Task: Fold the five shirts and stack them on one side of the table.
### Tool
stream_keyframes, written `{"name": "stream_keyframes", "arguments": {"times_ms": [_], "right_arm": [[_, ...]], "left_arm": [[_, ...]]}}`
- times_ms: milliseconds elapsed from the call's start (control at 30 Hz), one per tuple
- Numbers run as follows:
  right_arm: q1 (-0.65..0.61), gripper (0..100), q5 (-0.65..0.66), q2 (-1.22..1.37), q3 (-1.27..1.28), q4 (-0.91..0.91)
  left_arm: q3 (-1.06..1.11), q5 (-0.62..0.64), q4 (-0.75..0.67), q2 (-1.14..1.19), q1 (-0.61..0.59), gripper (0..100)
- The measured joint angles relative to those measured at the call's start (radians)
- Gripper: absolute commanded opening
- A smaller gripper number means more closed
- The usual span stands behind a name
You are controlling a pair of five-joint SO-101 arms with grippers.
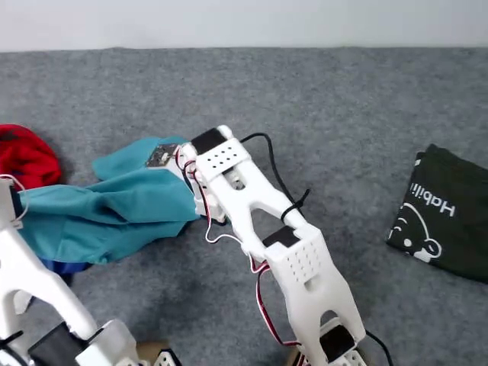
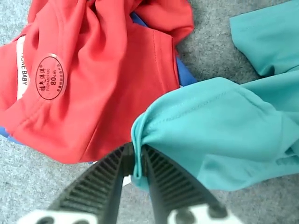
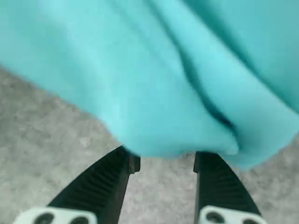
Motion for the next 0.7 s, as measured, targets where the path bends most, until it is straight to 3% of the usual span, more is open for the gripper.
{"name": "stream_keyframes", "arguments": {"times_ms": [200,500,700], "right_arm": [[0.009,0.6,-0.002,0.046,-0.017,-0.046],[0.055,0.9,-0.002,0.040,-0.147,0.110],[0.143,1.0,0.015,-0.100,-0.187,0.112]], "left_arm": [[0.000,0.000,0.000,0.000,0.000,0],[0.000,0.000,0.000,0.000,0.000,0],[-0.012,0.000,0.000,0.000,0.000,0]]}}
